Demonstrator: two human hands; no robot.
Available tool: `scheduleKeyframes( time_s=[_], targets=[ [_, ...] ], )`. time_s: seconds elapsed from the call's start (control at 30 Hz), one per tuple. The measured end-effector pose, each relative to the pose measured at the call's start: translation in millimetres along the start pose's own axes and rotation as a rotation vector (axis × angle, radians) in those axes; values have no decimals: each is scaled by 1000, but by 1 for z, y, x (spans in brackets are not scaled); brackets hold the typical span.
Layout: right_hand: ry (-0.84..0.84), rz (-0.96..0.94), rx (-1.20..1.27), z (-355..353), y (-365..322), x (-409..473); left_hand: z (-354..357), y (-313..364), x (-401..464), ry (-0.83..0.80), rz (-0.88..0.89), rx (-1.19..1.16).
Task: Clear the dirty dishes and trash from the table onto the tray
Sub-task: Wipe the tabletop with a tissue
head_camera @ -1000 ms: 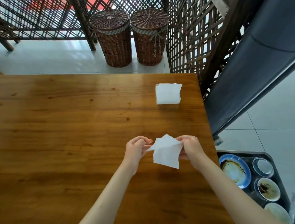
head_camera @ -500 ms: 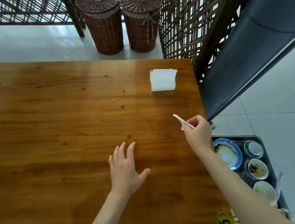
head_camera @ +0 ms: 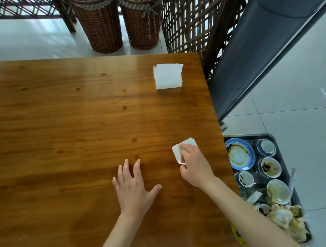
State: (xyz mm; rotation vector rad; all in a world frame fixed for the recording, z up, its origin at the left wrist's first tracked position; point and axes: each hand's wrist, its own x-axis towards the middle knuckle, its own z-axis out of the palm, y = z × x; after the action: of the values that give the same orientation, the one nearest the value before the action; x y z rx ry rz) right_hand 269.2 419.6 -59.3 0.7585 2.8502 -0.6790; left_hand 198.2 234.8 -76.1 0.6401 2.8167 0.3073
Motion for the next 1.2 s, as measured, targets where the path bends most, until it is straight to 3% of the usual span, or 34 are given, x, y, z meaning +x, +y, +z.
scheduleKeyframes(
  time_s=[0.47, 0.53, 0.67, 0.8, 1.0, 1.2],
  targets=[
    [-38, -77, 100, 37, -22, -88, -3, -18, -30, 0, 62, -88],
    [22, -39, 128, 30, -23, -79, -4, -27, -42, -2, 52, -101],
    [128, -40, -86, 26, -23, -60, -12, -39, -55, 28, 13, -109],
    [181, 76, 7, 42, -32, -73, -13, -52, -65, 46, 40, -76],
    [217, -98, -43, 48, -39, -95, 5, -67, -65, -76, 22, 101],
    [250, -224, -23, 57, -43, -113, 20, -72, -67, -48, 24, 155]
  ],
)
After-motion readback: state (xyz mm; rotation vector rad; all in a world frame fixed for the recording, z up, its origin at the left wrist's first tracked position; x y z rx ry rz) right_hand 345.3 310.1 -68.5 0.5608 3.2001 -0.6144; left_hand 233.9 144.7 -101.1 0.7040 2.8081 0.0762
